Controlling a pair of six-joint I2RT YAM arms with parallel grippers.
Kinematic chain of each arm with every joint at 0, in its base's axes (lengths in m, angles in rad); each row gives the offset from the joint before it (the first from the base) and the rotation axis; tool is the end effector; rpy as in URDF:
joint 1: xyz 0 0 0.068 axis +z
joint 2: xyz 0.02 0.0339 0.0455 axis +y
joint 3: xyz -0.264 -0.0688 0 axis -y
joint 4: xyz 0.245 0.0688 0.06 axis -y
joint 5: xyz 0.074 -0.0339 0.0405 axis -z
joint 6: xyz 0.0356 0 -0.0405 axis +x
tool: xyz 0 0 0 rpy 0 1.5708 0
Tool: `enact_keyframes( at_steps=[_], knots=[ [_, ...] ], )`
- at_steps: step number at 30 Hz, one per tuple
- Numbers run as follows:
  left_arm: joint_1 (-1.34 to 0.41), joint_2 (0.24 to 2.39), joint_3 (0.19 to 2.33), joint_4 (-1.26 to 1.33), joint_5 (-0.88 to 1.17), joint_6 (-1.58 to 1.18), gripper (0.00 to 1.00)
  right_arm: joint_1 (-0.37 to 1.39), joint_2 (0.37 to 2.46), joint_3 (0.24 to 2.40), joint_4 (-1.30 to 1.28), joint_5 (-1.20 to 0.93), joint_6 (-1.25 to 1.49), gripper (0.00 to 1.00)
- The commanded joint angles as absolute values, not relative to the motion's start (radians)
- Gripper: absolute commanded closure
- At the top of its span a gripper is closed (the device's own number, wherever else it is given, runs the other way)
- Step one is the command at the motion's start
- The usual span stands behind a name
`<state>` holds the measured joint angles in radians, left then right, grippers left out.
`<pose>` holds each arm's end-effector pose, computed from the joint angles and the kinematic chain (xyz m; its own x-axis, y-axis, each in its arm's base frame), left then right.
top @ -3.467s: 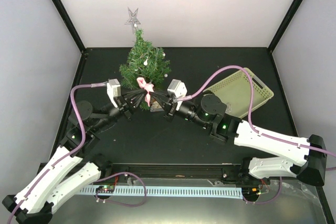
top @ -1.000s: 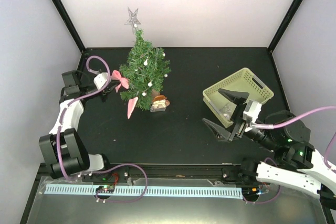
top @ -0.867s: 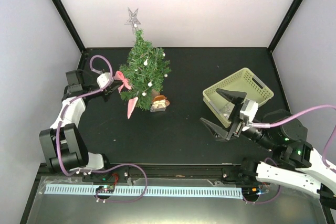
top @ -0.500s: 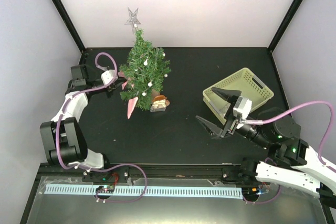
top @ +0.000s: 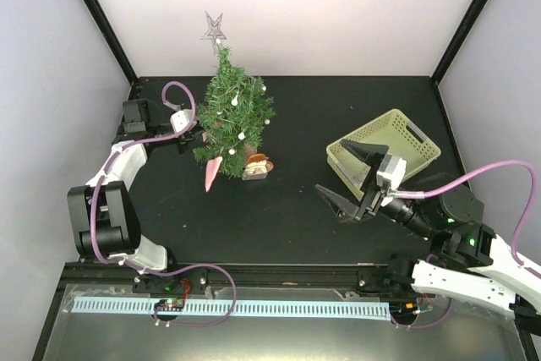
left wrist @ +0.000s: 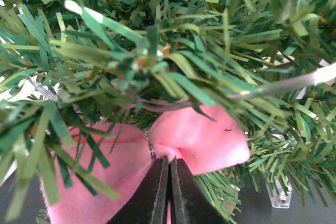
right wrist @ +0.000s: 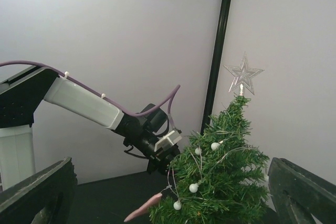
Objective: Decorate the small christmas tree
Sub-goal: Place the decoration item on the Christmas tree.
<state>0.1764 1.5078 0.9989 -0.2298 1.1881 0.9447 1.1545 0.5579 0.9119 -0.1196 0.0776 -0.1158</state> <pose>0.3121 0.0221 0.2512 0.1056 0.3262 -0.9394 0.8944 0.3817 0.2331 0.0476 0.1009 0.4199 0.1951 0.1564 -0.9682 -0.8646 0.4935 -0.0945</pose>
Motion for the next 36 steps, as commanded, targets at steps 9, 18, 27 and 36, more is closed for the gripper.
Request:
enact_keyframes(
  at_steps=[9,18,27,36],
  knots=[
    [0.168,1.497,0.996,-0.182,1.192,0.941,0.79,1.158,0.53,0.881,-0.092,0.114,-0.091,0.0],
    [0.168,1.473,0.988,-0.22,1.204,0.955,0.71,1.158,0.509,0.875,-0.107,0.133,-0.089,0.0],
    [0.168,1.438,0.968,-0.257,1.182,0.98,0.7,1.158,0.499,0.869,-0.118,0.132,-0.083,0.0],
    [0.168,1.423,0.966,-0.278,1.168,0.987,0.64,1.158,0.492,0.868,-0.127,0.138,-0.081,0.0]
  ],
)
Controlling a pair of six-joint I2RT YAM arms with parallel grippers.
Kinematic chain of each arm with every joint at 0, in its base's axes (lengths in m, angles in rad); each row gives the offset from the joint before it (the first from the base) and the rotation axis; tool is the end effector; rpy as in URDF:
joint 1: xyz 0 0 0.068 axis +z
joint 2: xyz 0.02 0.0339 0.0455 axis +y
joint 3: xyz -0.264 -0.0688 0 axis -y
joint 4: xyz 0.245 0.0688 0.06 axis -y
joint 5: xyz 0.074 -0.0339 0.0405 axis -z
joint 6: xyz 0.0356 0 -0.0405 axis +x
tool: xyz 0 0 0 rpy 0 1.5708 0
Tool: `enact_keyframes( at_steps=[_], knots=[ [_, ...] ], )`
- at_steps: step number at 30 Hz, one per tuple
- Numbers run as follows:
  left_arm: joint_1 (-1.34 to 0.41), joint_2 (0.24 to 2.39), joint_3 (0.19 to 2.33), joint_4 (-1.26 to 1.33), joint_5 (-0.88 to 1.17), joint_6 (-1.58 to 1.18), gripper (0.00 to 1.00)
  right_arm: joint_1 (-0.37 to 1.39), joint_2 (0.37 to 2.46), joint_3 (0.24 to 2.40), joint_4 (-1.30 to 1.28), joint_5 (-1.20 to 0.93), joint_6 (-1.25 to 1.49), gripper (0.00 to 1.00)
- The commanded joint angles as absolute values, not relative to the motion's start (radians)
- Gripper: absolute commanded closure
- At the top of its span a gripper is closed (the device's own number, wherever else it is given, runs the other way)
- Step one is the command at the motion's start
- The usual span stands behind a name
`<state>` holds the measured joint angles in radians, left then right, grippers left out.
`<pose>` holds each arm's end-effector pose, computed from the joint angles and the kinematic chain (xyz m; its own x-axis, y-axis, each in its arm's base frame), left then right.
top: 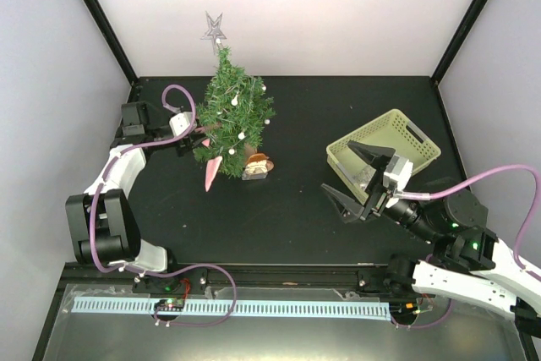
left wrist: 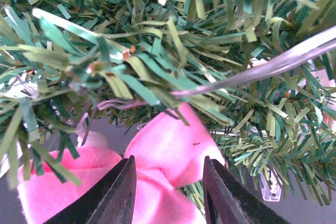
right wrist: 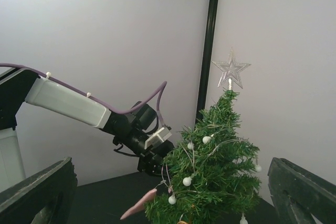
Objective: Decorate the small christmas tree
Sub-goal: Place the decoration item on the Christmas tree.
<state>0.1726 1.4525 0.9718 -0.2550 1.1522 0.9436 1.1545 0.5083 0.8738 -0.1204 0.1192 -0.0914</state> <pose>0.3005 0.0194 0.2562 0.0958 0.3508 -0.9316 0.8860 0.3966 0.2404 0.0455 0.0923 0.4121 0.1763 0.1747 -0.9687 -0.8489 0.5252 -0.0598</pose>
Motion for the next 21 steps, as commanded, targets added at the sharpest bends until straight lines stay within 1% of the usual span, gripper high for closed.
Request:
enact_keyframes(
  at_steps=[1,9,21],
  knots=[
    [0.168,1.421,0.966,-0.282,1.167,0.99,0.63,1.158,0.492,0.867,-0.126,0.137,-0.08,0.0],
    [0.171,1.423,0.971,-0.306,1.151,0.998,0.63,1.158,0.49,0.872,-0.126,0.132,-0.078,0.0],
    [0.161,1.457,0.974,-0.236,1.147,0.93,0.62,1.158,0.48,0.867,-0.132,0.137,-0.075,0.0]
  ],
)
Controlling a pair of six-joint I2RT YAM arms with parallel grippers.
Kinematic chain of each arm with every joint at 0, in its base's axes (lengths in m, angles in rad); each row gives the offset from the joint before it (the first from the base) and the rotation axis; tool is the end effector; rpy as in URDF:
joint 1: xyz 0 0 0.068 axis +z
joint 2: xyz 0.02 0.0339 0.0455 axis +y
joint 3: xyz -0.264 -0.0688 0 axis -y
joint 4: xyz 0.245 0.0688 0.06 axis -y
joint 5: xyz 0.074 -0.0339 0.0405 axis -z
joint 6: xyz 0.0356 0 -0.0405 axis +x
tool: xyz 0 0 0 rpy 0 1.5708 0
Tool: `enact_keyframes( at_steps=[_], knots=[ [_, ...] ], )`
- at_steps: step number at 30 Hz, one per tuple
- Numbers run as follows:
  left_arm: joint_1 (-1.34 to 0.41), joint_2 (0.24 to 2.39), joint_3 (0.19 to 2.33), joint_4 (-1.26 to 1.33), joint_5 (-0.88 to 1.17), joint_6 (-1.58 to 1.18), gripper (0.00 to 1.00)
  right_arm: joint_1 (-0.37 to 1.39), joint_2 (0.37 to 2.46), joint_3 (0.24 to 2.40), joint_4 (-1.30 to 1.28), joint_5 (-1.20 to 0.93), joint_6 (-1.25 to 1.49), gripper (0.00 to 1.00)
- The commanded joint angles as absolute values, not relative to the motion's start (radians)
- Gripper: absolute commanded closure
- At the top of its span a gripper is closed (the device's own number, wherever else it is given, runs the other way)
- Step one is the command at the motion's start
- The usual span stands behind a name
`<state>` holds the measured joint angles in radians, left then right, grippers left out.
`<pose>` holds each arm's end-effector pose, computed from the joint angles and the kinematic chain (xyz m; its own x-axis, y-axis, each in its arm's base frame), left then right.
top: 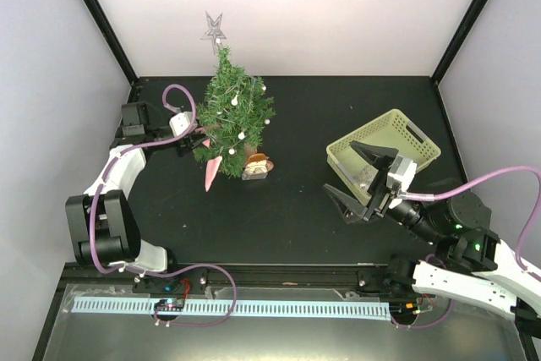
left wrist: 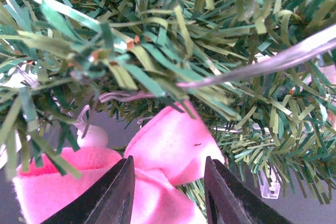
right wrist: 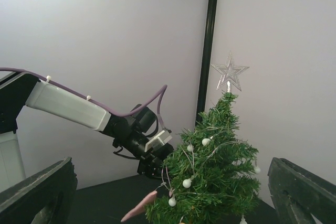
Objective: Decorate the small christmas tree
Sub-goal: Place the decoration item on the Christmas tree.
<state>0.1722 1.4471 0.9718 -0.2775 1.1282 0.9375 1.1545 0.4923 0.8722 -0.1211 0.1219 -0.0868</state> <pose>0.2990 0.0193 0.2557 0.0659 0.3619 -0.9299 0.8840 0.4110 0.2226 0.0437 0.0882 0.4128 0.1777 0.1891 -0.9658 -0.8481 0.5273 -0.0528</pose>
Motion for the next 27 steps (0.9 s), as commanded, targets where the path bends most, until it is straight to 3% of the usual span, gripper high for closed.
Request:
enact_keyframes(
  at_steps=[1,15,27],
  knots=[
    [0.159,1.459,0.976,-0.23,1.145,0.926,0.62,1.157,0.479,0.867,-0.131,0.138,-0.075,0.0],
    [0.138,1.467,0.97,-0.224,1.111,0.905,0.61,1.158,0.464,0.861,-0.139,0.144,-0.073,0.0],
    [0.137,1.408,0.946,-0.208,1.078,0.889,0.54,1.158,0.457,0.847,-0.141,0.147,-0.072,0.0]
  ],
)
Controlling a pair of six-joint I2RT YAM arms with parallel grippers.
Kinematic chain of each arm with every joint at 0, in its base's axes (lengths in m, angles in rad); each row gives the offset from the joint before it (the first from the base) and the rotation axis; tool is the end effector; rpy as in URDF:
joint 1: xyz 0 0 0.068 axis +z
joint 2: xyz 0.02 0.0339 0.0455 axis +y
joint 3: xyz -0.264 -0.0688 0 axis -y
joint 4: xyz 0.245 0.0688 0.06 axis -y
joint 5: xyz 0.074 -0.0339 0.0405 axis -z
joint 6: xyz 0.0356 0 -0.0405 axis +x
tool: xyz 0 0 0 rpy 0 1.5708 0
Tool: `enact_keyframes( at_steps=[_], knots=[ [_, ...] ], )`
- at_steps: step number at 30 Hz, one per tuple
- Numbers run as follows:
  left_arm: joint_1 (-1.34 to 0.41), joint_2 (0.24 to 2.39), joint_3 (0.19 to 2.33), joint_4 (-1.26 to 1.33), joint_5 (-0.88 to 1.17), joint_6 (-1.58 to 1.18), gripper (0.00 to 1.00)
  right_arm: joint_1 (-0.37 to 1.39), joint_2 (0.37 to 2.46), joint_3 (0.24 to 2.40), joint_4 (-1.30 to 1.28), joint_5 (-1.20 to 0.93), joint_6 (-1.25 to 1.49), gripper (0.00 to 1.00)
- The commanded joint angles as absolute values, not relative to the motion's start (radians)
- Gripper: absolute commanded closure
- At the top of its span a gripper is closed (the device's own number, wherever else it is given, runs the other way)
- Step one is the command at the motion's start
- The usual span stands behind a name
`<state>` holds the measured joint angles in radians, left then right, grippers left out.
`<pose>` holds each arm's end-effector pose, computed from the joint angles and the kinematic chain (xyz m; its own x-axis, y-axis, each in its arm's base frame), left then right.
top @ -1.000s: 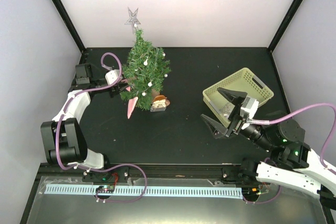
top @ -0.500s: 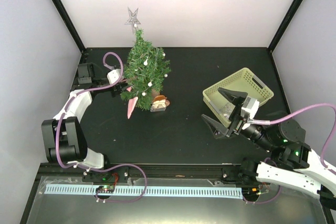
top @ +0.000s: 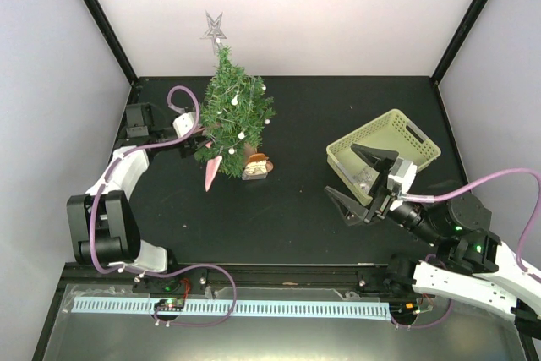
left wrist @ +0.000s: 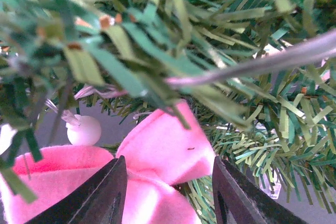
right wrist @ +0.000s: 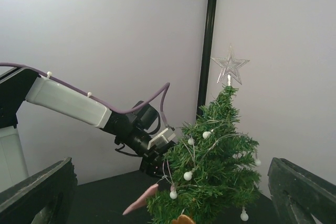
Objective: Decorate the small christmas tree
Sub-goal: Place the decoration item on the Christmas tree.
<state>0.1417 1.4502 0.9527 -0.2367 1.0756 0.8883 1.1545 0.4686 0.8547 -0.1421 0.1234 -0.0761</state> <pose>0.3011 0.0113 0.2505 0.0314 0.3770 -0.9257 0.8802 0.4283 0.2043 0.0424 0.0850 0.4070 0.1627 0.1815 -0.9698 -0.8494 0.5259 -0.0441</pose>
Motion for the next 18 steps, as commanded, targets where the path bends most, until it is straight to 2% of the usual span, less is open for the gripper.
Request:
enact_keyframes(
  at_steps=[1,18],
  knots=[
    [0.137,1.404,0.945,-0.207,1.077,0.885,0.54,1.158,0.456,0.847,-0.145,0.147,-0.073,0.0],
    [0.141,1.333,0.908,-0.246,1.024,0.885,0.54,1.157,0.431,0.836,-0.157,0.152,-0.077,0.0]
  ],
)
